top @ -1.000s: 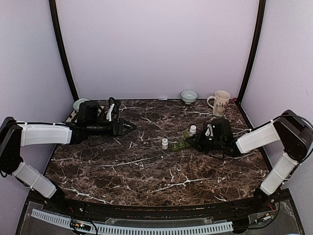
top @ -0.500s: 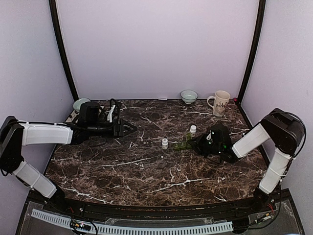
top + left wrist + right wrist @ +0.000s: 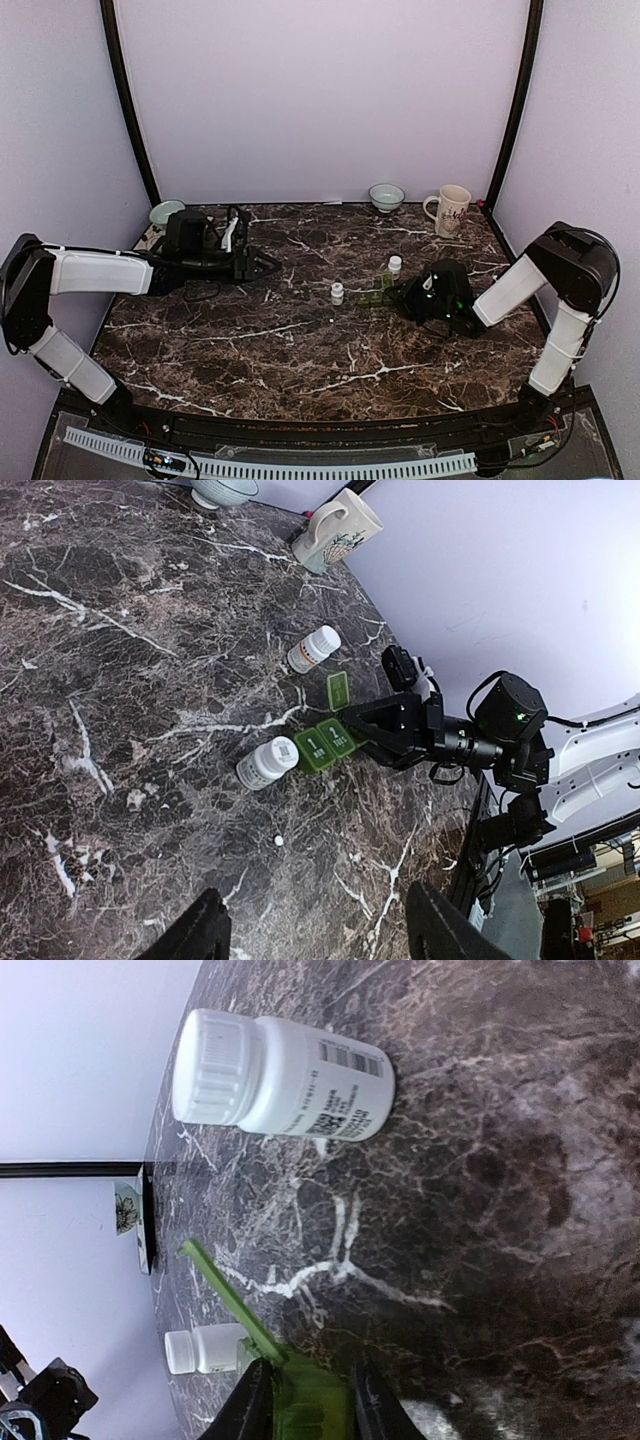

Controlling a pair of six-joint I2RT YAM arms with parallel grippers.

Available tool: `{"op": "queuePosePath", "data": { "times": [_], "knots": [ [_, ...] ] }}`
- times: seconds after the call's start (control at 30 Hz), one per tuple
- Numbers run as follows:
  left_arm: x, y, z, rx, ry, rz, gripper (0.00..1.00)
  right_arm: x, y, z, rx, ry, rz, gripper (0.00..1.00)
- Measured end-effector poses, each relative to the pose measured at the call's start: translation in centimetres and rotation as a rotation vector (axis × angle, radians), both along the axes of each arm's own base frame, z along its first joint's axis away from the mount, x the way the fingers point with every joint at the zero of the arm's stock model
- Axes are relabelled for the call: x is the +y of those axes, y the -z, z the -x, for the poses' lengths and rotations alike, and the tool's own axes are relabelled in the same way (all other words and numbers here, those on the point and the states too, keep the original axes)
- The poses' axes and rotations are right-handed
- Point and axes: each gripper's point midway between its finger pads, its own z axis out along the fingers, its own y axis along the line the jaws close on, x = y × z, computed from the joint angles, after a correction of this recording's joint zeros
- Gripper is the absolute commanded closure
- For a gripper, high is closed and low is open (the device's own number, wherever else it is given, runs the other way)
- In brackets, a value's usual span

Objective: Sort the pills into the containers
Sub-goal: Place the pill container at the center of the board.

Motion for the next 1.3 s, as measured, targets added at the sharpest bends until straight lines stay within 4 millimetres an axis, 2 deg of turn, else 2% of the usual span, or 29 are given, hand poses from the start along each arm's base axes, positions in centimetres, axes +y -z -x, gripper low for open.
{"op": "queuePosePath", "data": {
  "times": [0.13,0.33,0.7,1.3],
  "knots": [
    [-0.1,0.6,0.0,0.015,0.005,-0.005,0.38,-0.6,1.0,0.8,0.019,0.001,0.025,0.67],
    [-0.2,0.7,0.1,0.021,0.014,-0.002,0.38,-0.4,0.8,1.0,-0.006,-0.008,0.023,0.6],
    [-0.3,0.4,0.0,0.01,0.013,0.011,0.38,-0.4,0.5,2.1,-0.033,-0.032,0.07,0.53],
    [-0.3,0.4,0.1,0.004,0.009,0.031,0.38,-1.7,0.3,4.7,-0.01,-0.101,0.269,0.53]
  ]
}}
